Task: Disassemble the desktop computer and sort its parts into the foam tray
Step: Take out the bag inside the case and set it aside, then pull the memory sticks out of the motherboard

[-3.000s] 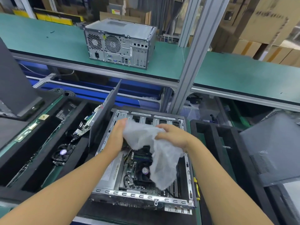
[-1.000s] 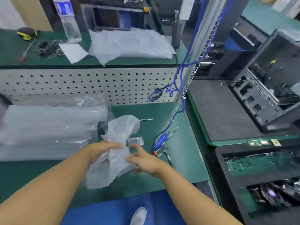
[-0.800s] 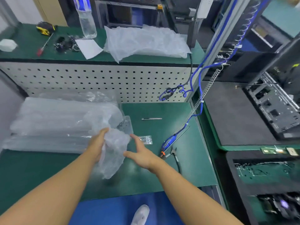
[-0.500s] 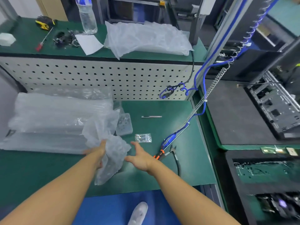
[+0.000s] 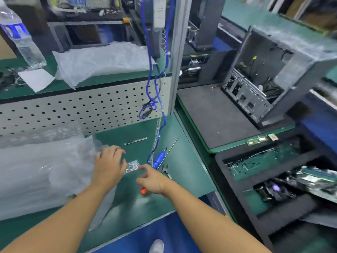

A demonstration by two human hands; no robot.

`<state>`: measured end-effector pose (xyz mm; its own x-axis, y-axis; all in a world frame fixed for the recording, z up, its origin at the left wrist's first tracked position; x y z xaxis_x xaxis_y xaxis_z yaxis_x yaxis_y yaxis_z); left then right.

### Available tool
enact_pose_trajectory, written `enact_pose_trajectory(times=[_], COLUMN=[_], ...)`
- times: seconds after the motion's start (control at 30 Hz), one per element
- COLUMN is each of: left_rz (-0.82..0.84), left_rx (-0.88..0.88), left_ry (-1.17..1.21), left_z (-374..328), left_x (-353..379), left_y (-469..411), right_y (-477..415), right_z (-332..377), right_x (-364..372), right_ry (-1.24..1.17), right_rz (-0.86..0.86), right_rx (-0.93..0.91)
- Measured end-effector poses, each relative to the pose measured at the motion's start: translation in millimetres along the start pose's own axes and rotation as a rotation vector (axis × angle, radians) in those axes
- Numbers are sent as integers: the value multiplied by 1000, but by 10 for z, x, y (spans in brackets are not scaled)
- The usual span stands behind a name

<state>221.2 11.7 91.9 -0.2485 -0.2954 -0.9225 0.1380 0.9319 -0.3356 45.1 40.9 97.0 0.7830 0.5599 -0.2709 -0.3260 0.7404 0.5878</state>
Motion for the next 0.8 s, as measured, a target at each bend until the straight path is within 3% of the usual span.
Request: enact_pose_trajectory(times=[0.1,0.17,0.47,0.7,0.8], left_rz=[410,518,654,704,726], left_rx=[20,74,315,509,628], left_ry=[184,160,372,552,627], left_z=[-437,-688,-2256,-3912,-4658], left_x=[188,309,635,637,553], left_y=[-32,-31,-8,226,467], right_y=[178,330,1366,2704,3336], right_z=[-132,-275,-1306,-2106,-2443], right_x=[-235,-425,-1351,-1831,-1926], right_ry=[18,29,-171,-368,-322], right_rz=[-59,-113,-432,-747,-896], right_rx=[0,11,125,155,178])
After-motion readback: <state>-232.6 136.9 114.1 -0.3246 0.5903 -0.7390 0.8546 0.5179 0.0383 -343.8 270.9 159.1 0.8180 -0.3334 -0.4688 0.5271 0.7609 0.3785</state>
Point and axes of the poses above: each hand's wrist, its own y-axis away from the middle knuckle, its own x-axis out of the palm, z = x × y, the point moved 2 cm from there along -y, towards the middle knuckle
